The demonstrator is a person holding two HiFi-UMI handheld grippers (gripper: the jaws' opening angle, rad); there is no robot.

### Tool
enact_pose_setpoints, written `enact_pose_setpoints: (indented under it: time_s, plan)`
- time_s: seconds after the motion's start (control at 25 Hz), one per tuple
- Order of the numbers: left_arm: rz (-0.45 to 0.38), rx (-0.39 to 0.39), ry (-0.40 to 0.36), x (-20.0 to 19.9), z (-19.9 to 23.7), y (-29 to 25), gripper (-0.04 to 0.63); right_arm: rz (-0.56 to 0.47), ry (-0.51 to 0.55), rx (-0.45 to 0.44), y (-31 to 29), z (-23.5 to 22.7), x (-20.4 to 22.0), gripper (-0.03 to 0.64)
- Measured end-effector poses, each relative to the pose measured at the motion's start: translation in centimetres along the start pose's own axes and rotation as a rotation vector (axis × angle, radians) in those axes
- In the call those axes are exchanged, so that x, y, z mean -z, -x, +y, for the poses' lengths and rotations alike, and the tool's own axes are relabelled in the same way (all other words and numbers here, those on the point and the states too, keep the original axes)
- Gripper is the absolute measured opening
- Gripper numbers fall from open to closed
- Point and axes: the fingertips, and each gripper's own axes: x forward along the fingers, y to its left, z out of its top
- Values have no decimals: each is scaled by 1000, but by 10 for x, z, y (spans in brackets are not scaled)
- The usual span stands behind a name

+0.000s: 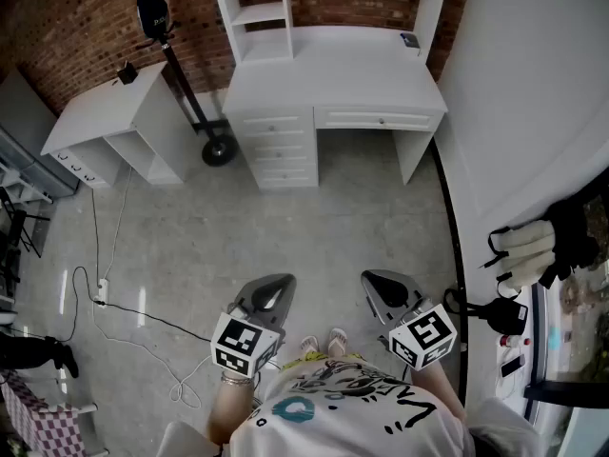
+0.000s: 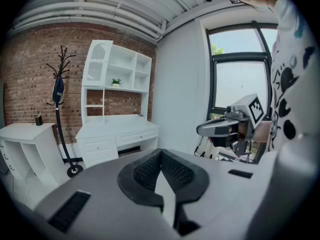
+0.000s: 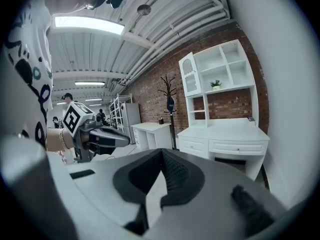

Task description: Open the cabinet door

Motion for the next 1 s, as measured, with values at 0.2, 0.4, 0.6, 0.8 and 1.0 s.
enact_pose_setpoints:
  time_s: [0.2, 0.4, 0.6, 0.8, 1.0]
  plan:
    - [-11, 19, 14, 3, 0, 18, 14, -6, -39, -1, -1, 30, 3, 26]
    - [-25, 40, 11, 7, -5, 22, 14, -3, -30, 1, -2, 40, 5, 26]
    - [-38, 50, 20, 6, -2, 30, 14, 4, -38, -8, -6, 47, 3, 28]
    - [-27, 64, 25, 14, 2, 43, 14, -1, -35, -28, -11, 64, 0, 28]
    - [-4, 79, 26, 29, 7, 56, 14, -12, -30, -16, -19, 79, 1, 28]
